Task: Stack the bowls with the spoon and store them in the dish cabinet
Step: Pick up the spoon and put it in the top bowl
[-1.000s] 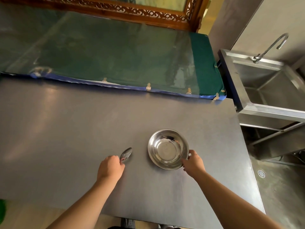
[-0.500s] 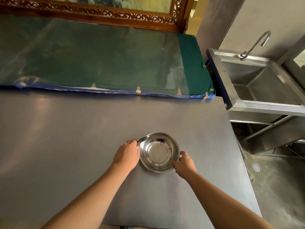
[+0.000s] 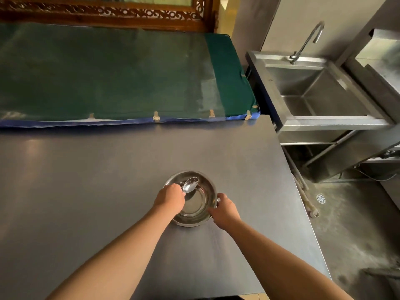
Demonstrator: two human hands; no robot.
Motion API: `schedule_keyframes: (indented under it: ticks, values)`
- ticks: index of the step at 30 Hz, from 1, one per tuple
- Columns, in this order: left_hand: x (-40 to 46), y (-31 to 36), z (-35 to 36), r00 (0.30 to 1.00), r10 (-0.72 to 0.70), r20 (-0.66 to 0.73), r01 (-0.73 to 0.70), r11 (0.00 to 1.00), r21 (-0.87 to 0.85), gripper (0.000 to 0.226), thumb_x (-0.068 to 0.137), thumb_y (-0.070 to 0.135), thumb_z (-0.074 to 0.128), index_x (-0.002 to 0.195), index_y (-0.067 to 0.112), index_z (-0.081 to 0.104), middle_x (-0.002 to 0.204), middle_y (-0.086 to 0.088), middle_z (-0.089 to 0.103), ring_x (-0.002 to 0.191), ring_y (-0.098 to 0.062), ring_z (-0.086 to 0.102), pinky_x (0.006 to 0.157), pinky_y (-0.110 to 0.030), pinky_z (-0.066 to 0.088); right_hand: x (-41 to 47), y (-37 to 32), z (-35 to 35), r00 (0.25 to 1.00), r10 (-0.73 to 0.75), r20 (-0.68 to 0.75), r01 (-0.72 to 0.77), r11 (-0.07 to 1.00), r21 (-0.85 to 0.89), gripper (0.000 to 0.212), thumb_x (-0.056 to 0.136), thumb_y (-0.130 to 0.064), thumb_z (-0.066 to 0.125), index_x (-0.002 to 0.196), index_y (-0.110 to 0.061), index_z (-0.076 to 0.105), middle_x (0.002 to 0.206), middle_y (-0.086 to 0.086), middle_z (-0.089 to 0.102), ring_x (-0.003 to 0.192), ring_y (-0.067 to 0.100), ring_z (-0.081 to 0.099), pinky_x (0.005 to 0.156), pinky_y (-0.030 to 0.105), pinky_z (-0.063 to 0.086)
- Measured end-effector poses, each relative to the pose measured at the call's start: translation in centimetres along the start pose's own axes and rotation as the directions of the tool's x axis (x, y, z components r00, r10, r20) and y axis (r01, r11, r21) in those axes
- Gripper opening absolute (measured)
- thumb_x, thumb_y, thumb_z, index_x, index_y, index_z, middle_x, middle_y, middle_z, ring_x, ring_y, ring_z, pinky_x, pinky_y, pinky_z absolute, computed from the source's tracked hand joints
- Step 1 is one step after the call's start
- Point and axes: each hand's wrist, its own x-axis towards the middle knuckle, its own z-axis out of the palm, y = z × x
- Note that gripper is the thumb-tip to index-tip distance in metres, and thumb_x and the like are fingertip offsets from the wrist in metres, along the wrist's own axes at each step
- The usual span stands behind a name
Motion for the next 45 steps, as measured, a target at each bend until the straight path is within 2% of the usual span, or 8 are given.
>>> schedule_keyframes:
  ticks: [9, 15, 22, 26, 30, 35, 39, 45]
  values:
    - [1.1, 0.8, 1.3, 0.997, -0.020, 0.075, 0.020, 1.000, -0.002, 0.027, 0.089, 0.013, 0.061, 0.115, 0.013, 0.069, 0.115, -0.009, 0.070, 0.105, -0.030, 0.065, 0.078, -0.030, 0.047, 0.5, 0.3, -0.1, 1.000, 0.009, 0.016, -0.009, 0.999, 0.052, 0.046, 0.090, -0.036, 0.066, 0.128, -0.017, 0.051, 0.102, 0.004, 0.068, 0.090, 0.030, 0.071, 0.081, 0.050, 0.061]
    - [1.1, -0.1, 1.9, 0.996, 0.032, 0.079, -0.035, 0.998, 0.044, 0.024, 0.086, 0.009, 0.060, 0.105, 0.021, 0.069, 0.108, -0.005, 0.070, 0.097, -0.027, 0.065, 0.076, -0.032, 0.051, 1.1, 0.5, -0.2, 1.000, -0.009, 0.020, 0.008, 1.000, 0.012, 0.049, 0.090, -0.024, 0.067, 0.135, -0.016, 0.049, 0.114, 0.010, 0.068, 0.098, 0.032, 0.069, 0.084, 0.050, 0.060]
    - [1.0, -1.3, 1.2, 0.978, 0.203, -0.045, -0.195, 0.971, 0.140, 0.024, 0.090, 0.024, 0.062, 0.114, 0.021, 0.066, 0.118, 0.001, 0.065, 0.114, -0.023, 0.057, 0.087, -0.035, 0.051, 1.3, 0.4, -0.7, 0.987, -0.158, -0.013, 0.153, 0.973, -0.170, 0.064, 0.093, -0.027, 0.067, 0.149, -0.014, 0.039, 0.144, 0.011, 0.052, 0.127, 0.031, 0.056, 0.098, 0.036, 0.046]
    - [0.6, -2.9, 0.0, 0.959, 0.239, -0.152, -0.220, 0.966, 0.133, 0.032, 0.090, 0.031, 0.061, 0.121, 0.023, 0.063, 0.119, 0.002, 0.062, 0.114, -0.023, 0.052, 0.088, -0.036, 0.049, 1.4, -0.2, -1.0, 0.973, -0.231, -0.017, 0.222, 0.950, -0.220, 0.057, 0.095, -0.028, 0.062, 0.146, -0.017, 0.040, 0.140, 0.012, 0.050, 0.118, 0.033, 0.060, 0.092, 0.036, 0.048]
    - [0.5, -5.0, -0.9, 0.970, 0.151, -0.191, -0.151, 0.988, 0.013, 0.044, 0.091, 0.027, 0.062, 0.134, 0.021, 0.057, 0.125, -0.004, 0.057, 0.118, -0.027, 0.051, 0.093, -0.040, 0.049, 1.7, -0.6, -1.2, 0.971, -0.236, -0.022, 0.224, 0.943, -0.246, 0.064, 0.095, -0.025, 0.060, 0.153, -0.017, 0.033, 0.145, 0.014, 0.048, 0.123, 0.035, 0.058, 0.096, 0.037, 0.047]
    - [0.5, -6.6, -0.8, 0.998, -0.026, -0.052, 0.014, 0.979, -0.204, 0.067, 0.091, 0.020, 0.065, 0.152, 0.020, 0.036, 0.144, -0.010, 0.046, 0.127, -0.030, 0.052, 0.104, -0.038, 0.042, 1.8, -0.4, -1.3, 0.978, -0.209, -0.021, 0.197, 0.948, -0.250, 0.069, 0.094, -0.022, 0.062, 0.155, -0.019, 0.032, 0.147, 0.013, 0.045, 0.124, 0.032, 0.058, 0.098, 0.038, 0.049]
    - [0.8, -6.9, -0.5, 0.999, -0.041, -0.002, 0.038, 0.956, -0.292, 0.060, 0.093, 0.016, 0.060, 0.150, 0.019, 0.041, 0.135, -0.009, 0.056, 0.120, -0.027, 0.056, 0.100, -0.034, 0.042, 1.9, 0.0, -1.2, 0.986, -0.166, -0.020, 0.158, 0.964, -0.212, 0.069, 0.093, -0.019, 0.064, 0.155, -0.017, 0.032, 0.147, 0.013, 0.050, 0.129, 0.030, 0.055, 0.103, 0.040, 0.049]
    - [0.9, -6.9, -0.3, 0.997, -0.071, 0.029, 0.077, 0.921, -0.383, 0.050, 0.090, 0.010, 0.057, 0.139, 0.022, 0.055, 0.111, 0.000, 0.068, 0.089, -0.023, 0.066, 0.083, -0.029, 0.049, 1.9, 0.2, -0.6, 0.996, -0.085, -0.040, 0.083, 0.995, -0.053, 0.055, 0.090, -0.008, 0.060, 0.143, -0.017, 0.049, 0.119, 0.006, 0.068, 0.098, 0.033, 0.071, 0.086, 0.048, 0.060]
